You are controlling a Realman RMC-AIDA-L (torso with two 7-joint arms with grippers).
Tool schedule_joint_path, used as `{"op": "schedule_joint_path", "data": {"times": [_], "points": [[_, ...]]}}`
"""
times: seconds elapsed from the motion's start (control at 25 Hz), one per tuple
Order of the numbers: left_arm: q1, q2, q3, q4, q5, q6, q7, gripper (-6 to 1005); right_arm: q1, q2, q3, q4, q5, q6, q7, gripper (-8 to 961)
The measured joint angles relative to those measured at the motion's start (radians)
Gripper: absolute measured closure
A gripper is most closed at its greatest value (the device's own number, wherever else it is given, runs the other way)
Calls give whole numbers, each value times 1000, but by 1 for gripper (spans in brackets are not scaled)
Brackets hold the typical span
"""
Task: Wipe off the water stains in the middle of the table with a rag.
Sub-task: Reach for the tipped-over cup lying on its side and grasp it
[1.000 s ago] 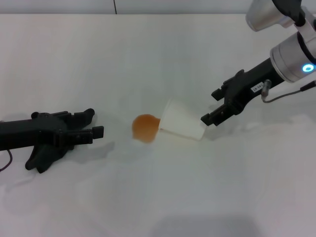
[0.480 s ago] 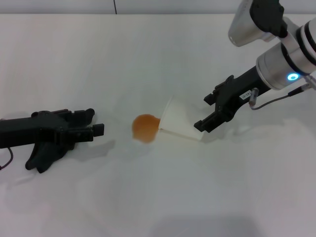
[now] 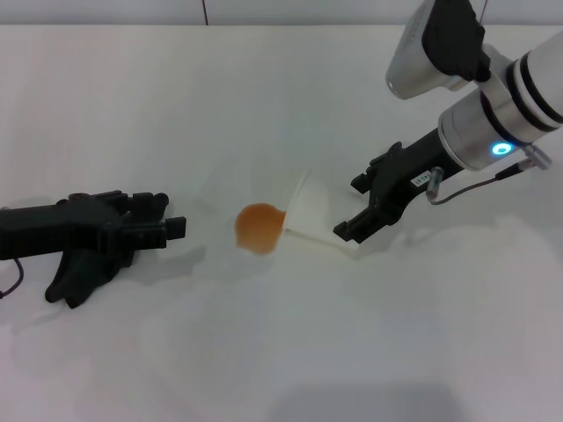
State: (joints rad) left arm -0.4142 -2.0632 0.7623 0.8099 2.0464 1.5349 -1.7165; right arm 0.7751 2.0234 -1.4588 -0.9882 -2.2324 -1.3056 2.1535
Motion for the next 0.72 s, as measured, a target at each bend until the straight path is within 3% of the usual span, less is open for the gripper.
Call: {"op": "schedule_joint_path", "data": {"times": [0.72], "points": [[-3,0,0,0,0,-4,-2,108,5,1,-68,30,0,73,7,112]]}}
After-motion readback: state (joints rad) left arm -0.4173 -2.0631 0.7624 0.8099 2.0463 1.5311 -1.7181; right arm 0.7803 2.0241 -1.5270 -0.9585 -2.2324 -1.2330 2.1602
